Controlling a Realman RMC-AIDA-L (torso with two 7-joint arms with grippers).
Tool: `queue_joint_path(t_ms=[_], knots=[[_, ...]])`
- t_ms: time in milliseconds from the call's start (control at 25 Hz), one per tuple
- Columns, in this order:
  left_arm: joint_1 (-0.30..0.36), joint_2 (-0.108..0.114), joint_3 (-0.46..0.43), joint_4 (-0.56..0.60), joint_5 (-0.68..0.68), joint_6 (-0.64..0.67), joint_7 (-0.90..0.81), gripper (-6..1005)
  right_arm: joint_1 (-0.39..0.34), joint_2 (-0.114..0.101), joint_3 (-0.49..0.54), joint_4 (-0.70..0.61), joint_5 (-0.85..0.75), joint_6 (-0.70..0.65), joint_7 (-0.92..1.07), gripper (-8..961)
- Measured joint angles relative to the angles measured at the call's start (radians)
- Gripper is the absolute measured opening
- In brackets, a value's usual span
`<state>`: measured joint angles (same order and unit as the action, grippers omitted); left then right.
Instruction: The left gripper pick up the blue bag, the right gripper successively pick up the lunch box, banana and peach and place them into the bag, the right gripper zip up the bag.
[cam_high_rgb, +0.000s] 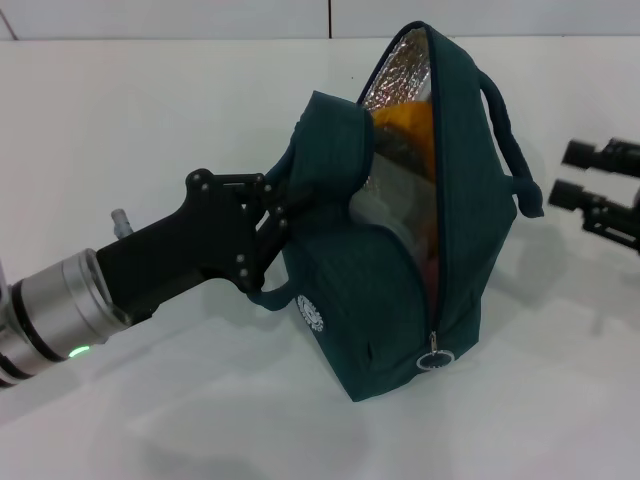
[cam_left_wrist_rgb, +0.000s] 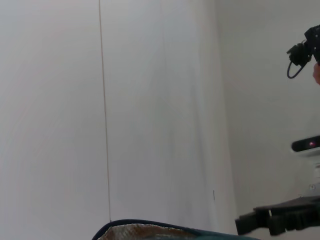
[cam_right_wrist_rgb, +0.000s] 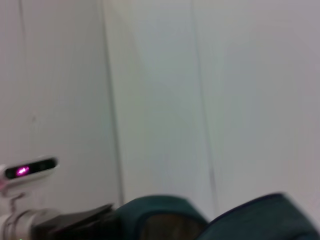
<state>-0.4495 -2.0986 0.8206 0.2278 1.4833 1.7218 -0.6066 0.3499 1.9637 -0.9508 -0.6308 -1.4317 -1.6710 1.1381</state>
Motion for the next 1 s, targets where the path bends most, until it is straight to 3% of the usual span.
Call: queue_joint_path(t_ms=[240,440,640,1000], knots=[[0.001,0.000,0.000,-0.002,-0.009,-0.001,0.001,179,-0.024,0.013,0.090,0.005,-0.019,-0.039,-0.041,531],[0.001,0.000,-0.001,-0.006,-0.013,-0.010,0.002,182,0.004,-0.003,0.081,0.008,-0.252,-0.148,-0.041,556],[-0.007,0.001,0.003,-0.036,-0.033,-0.027,0.022,184,0.057,0.048,0.074,0.013,-0.488,-0.130,-0.041,547],[-0.008,0.000,0.005,-0.038,-0.029,-0.021,0.026,188,0.154,0.057,0.003,0.145,-0.504,0.024,-0.037,512]])
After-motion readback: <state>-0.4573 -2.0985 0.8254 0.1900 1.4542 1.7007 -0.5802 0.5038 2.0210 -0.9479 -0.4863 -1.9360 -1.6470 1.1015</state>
